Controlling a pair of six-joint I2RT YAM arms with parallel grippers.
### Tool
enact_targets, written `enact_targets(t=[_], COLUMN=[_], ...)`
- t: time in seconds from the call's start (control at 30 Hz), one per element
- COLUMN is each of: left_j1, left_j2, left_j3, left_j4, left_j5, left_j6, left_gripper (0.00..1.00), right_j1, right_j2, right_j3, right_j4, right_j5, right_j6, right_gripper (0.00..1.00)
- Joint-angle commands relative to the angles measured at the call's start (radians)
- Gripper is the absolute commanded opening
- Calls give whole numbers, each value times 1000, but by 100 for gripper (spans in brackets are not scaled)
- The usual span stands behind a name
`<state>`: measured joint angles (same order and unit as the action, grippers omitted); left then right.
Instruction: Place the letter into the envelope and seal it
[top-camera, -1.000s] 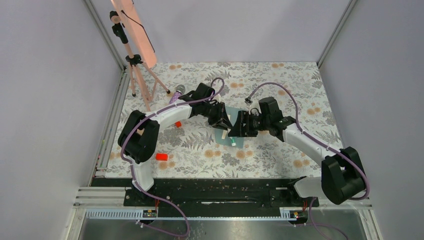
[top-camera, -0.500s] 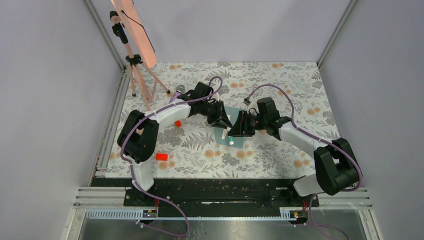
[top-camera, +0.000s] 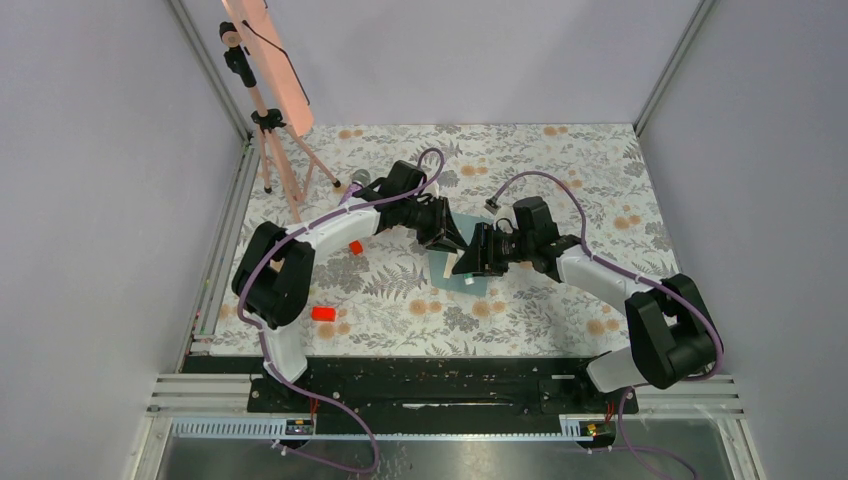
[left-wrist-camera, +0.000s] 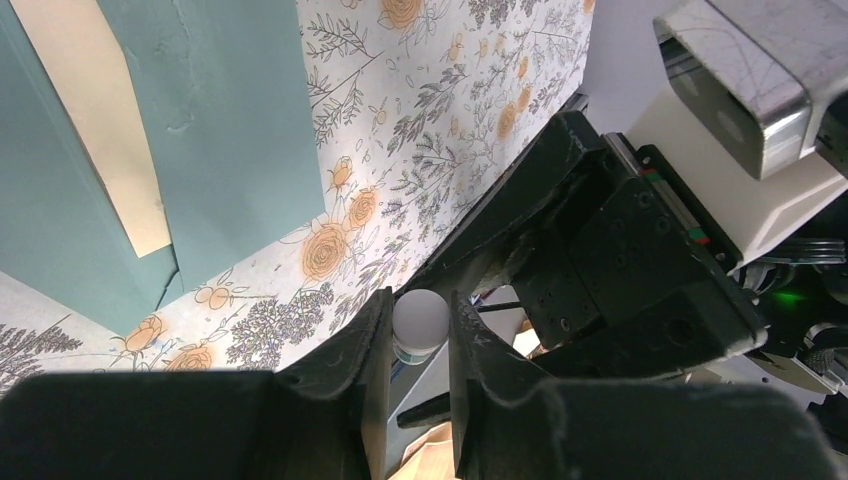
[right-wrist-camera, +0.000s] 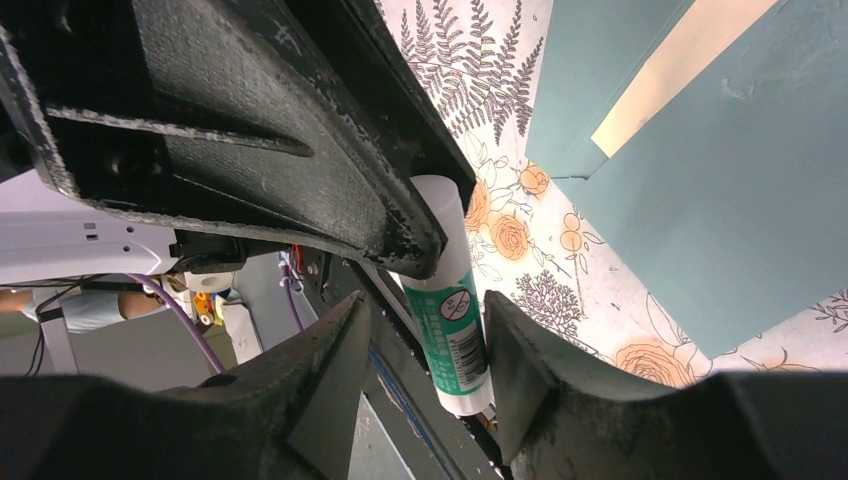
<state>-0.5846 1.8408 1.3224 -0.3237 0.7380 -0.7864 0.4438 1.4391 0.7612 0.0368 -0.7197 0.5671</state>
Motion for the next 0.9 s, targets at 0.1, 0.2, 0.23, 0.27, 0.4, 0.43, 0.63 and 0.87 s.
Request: enact_targets(t=[0.1, 0.2, 0.23, 0.27, 0.4, 0.43, 0.63, 0.87], left_j1=[5, 5, 5, 5, 7, 8, 8, 4], left_j2=[-52, -54, -54, -54, -60, -64, -97, -78], left_j3=[23, 22, 21, 21, 20, 24, 36, 8], left_j4=[47, 49, 49, 50, 45, 37, -34, -29], left_j5=[37, 34, 34, 35, 41, 37, -4, 40], left_j6=[-12, -13, -12, -13, -13, -10, 24, 43], left_gripper=[0, 0, 0, 0, 0, 9, 62, 60], right_j1=[4, 4, 4, 3, 4, 4, 4, 4], right_j2=[15, 18, 19, 19, 8, 2, -15, -9], right_j3=[0, 1, 1, 3, 0, -4, -11, 2], right_j4=[36, 36, 38, 40, 43, 48, 69, 74], right_j5=[-20, -11, -10, -9, -1, 1, -4, -19], right_j6=[1, 3, 4, 5, 8, 8, 8, 12], right_gripper=[37, 20, 11, 5, 0, 0, 0, 0])
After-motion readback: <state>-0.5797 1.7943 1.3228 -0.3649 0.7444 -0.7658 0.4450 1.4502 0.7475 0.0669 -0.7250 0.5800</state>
